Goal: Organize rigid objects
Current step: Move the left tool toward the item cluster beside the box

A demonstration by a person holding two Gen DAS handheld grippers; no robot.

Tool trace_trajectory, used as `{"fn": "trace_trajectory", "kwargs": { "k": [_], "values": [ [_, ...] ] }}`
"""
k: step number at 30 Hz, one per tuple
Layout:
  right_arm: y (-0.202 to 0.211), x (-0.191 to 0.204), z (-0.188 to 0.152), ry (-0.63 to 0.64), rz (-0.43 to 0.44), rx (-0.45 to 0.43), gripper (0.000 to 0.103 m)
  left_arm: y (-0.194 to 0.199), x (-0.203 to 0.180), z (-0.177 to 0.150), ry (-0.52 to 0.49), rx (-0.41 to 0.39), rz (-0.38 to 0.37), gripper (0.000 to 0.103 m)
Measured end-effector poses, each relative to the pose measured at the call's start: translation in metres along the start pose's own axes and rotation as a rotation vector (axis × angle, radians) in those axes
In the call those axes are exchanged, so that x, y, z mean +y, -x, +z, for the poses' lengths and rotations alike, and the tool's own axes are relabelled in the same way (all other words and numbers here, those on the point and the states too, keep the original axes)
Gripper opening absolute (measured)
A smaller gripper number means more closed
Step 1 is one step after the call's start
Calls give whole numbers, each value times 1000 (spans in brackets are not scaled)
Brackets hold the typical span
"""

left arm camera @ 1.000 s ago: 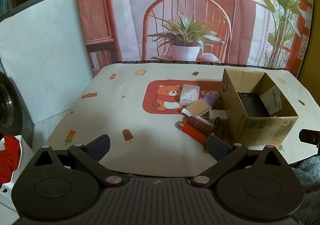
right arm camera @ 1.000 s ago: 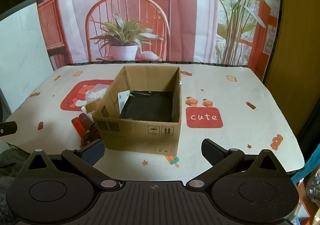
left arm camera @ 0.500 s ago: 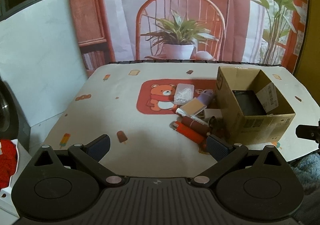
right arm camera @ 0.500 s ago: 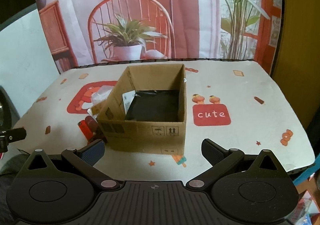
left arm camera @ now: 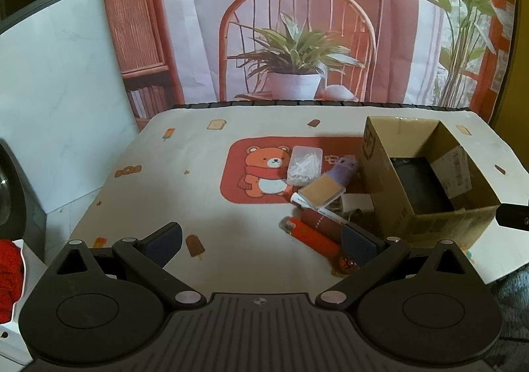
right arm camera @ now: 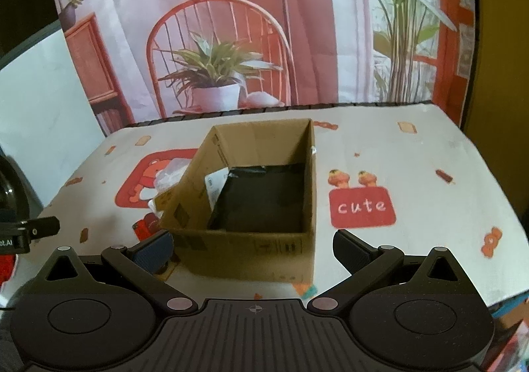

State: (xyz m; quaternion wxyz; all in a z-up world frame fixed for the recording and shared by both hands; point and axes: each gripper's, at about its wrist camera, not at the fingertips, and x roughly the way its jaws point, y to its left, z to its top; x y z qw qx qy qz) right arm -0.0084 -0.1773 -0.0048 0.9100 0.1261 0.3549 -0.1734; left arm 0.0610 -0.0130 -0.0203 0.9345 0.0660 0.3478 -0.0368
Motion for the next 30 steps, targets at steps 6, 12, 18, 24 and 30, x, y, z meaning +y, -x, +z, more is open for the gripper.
{"fn": "trace_trajectory", "kwargs": {
  "k": [6, 12, 18, 24, 30],
  "values": [
    [-10, -4, 15, 22, -21, 6, 103, -12, 1, 8, 11, 7, 8, 103],
    [-22, -9, 28, 27, -33, 24, 103, -24, 2, 15, 22, 22, 11, 103],
    [-37, -3, 40, 66, -103, 20, 103, -36, -1, 24, 26, 20, 15, 103],
    [-54, -11, 52, 26, -131, 10, 103, -51, -6, 39, 23, 11, 34, 103],
    [-63, -20, 65, 4, -134, -27, 103, -59, -7, 55, 38, -29, 65, 103]
  ]
}}
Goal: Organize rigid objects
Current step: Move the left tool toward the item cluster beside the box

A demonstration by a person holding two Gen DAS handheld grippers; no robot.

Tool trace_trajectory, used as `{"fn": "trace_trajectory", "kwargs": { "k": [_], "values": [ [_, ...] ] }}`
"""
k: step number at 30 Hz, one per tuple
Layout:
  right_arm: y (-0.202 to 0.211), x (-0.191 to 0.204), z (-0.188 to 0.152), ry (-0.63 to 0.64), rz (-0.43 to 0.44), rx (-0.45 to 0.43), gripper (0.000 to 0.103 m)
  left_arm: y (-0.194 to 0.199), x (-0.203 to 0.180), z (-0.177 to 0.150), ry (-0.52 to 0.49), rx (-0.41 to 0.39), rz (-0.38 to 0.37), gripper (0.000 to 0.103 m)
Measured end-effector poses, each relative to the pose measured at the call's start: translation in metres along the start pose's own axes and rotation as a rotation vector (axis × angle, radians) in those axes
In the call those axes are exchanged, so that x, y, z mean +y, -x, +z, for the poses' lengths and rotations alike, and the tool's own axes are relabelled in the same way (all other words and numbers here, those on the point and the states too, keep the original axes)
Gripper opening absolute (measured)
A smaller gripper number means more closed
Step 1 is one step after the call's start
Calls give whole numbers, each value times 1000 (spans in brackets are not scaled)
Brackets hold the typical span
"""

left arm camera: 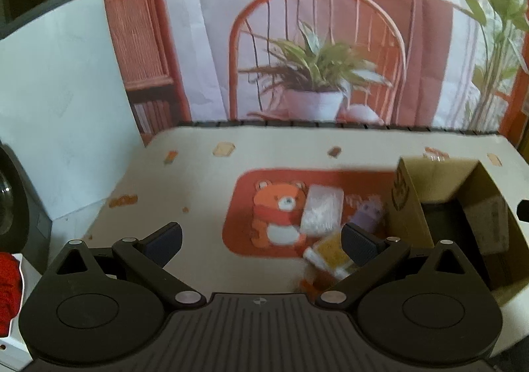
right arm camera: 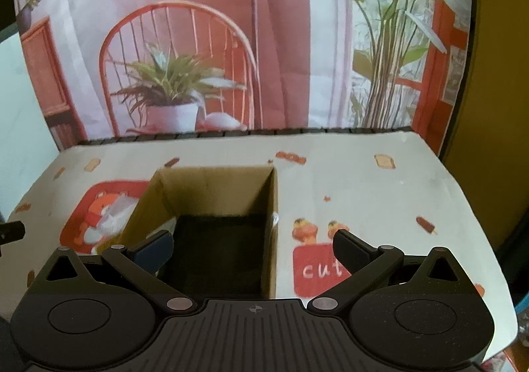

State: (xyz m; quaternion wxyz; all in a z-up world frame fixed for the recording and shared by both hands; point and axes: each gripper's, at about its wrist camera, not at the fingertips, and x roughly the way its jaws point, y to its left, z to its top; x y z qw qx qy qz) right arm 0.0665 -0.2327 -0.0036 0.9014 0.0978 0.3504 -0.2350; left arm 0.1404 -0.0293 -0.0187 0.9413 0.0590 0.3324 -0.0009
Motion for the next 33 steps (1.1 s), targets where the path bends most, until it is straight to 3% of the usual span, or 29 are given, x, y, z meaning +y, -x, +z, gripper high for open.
{"fn": "trace_trajectory", "kwargs": {
  "k": [8, 15, 24, 33],
  "values": [
    [-5, -22, 14, -45, -23, -59, 103, -4, -5, 16, 42, -39, -17, 103],
    [-13, -32, -2, -49, -37, -25, 101, -20, 1, 10, 105, 15, -13, 103],
    [-20, -26, -22, -40, 0, 17, 86, -26, 2, -13, 84, 71, 25, 103],
    [-23, -22, -30, -12, 38, 36, 61, -22, -9, -20, 52, 59, 21, 103]
  ]
}}
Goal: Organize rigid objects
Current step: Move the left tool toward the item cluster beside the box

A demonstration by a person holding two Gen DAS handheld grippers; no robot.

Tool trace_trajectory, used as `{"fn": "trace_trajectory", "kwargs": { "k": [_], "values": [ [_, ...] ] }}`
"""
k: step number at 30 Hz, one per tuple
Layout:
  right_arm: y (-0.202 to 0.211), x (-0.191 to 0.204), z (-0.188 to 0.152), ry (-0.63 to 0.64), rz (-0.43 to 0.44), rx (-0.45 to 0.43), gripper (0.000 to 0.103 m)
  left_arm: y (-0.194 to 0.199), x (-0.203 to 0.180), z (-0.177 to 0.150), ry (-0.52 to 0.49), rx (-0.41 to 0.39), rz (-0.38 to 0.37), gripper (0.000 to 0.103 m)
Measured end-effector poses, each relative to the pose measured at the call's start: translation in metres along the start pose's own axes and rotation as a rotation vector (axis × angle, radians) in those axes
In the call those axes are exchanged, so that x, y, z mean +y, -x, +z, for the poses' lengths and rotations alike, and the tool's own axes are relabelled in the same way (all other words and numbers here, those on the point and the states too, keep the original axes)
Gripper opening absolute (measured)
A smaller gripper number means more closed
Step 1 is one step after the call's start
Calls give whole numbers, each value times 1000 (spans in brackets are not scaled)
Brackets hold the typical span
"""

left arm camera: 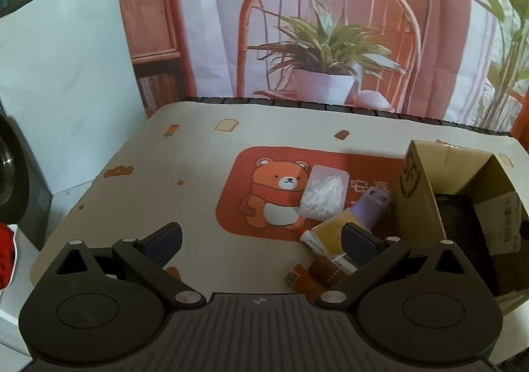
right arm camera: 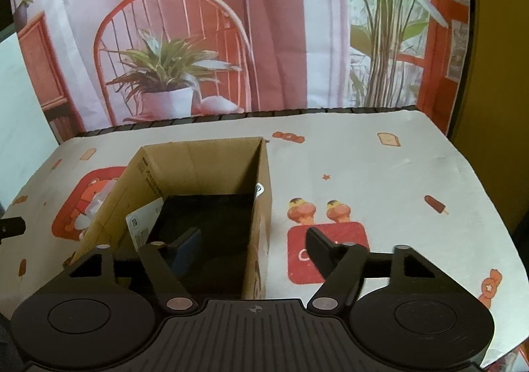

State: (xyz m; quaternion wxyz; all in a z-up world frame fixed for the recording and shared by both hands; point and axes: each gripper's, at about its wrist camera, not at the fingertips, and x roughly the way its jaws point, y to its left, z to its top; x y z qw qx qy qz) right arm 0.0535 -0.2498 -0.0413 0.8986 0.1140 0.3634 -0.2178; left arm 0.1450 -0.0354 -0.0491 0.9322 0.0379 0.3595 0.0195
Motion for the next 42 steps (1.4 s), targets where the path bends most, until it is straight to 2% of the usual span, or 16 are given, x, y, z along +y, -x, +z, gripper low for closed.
{"fn": "trace_trajectory", "kwargs": {
  "k": [5, 18, 20, 27, 36, 42],
  "values": [
    [0, -1, -6, 1, 1, 9, 50, 0, -7, -7, -27, 13, -14, 103],
    [-1, 2, -16, -17, 20, 13, 46, 1, 3, -11, 14, 43, 9, 103],
    [-4, 2, -16, -17, 19, 21, 40, 2, 6, -12, 14, 37, 21, 103],
    [-15, -1, -14, -31, -5, 61, 31, -6, 13, -9, 37, 53, 31, 103],
    [-32, -1, -13, -38, -23, 104, 13, -24, 4, -9, -14, 82, 21, 103],
    [-35, 2, -14, -15, -23, 107, 12, -37, 7, -8, 14, 110, 26, 103]
  ]
}}
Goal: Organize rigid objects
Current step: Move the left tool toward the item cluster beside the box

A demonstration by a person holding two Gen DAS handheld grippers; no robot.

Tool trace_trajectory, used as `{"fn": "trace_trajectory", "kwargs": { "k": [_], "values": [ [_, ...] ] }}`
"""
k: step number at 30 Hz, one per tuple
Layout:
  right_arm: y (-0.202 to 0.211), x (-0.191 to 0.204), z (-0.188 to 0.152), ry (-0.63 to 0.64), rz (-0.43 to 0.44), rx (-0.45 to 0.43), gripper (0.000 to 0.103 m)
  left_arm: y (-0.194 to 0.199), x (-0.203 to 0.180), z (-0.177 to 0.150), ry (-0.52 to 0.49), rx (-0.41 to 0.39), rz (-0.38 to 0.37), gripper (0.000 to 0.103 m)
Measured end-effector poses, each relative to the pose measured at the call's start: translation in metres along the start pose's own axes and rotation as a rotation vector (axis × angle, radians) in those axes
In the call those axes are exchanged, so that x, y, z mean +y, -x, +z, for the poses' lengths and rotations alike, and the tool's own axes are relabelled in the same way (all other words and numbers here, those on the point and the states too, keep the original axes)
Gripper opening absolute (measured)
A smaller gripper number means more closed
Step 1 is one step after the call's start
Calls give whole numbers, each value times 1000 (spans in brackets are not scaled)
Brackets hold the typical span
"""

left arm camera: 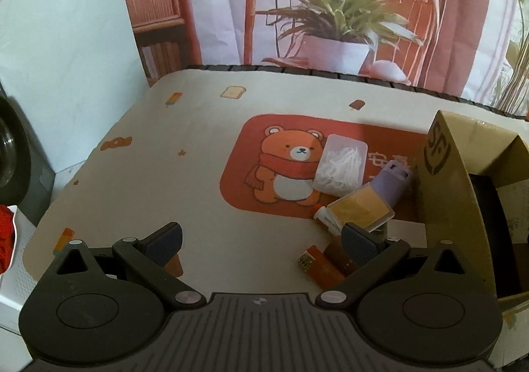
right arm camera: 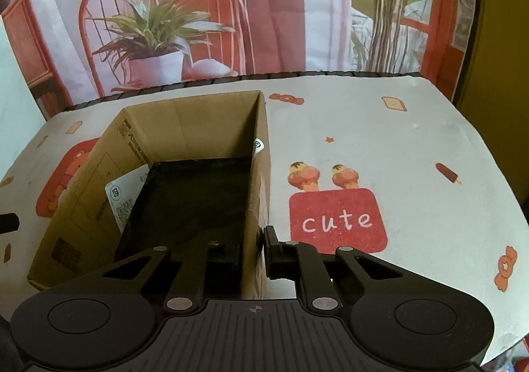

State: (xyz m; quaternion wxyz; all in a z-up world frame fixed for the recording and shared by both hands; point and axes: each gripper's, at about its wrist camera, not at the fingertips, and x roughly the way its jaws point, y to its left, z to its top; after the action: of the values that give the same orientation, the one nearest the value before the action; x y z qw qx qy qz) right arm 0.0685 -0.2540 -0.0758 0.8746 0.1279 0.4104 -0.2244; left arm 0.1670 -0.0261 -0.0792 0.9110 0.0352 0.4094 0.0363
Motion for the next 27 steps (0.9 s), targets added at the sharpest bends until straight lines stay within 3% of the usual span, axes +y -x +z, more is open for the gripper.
{"fn": "trace_trajectory", "kwargs": {
  "k": [8, 14, 21, 27],
  "values": [
    [1, 2, -2, 16, -9, -15, 12, -10, -6, -1, -26, 14, -16, 103],
    [2, 0, -5, 13, -2, -32, 12, -8, -16, -7, -80, -7, -78, 102],
    [3, 1, -6, 14, -3, -40, 12, -6, -28, -14, -141, -12, -164, 83],
    [3, 1, -6, 14, -3, -42, 12, -9, -33, -18, -150, -3, -190, 82]
  ]
}}
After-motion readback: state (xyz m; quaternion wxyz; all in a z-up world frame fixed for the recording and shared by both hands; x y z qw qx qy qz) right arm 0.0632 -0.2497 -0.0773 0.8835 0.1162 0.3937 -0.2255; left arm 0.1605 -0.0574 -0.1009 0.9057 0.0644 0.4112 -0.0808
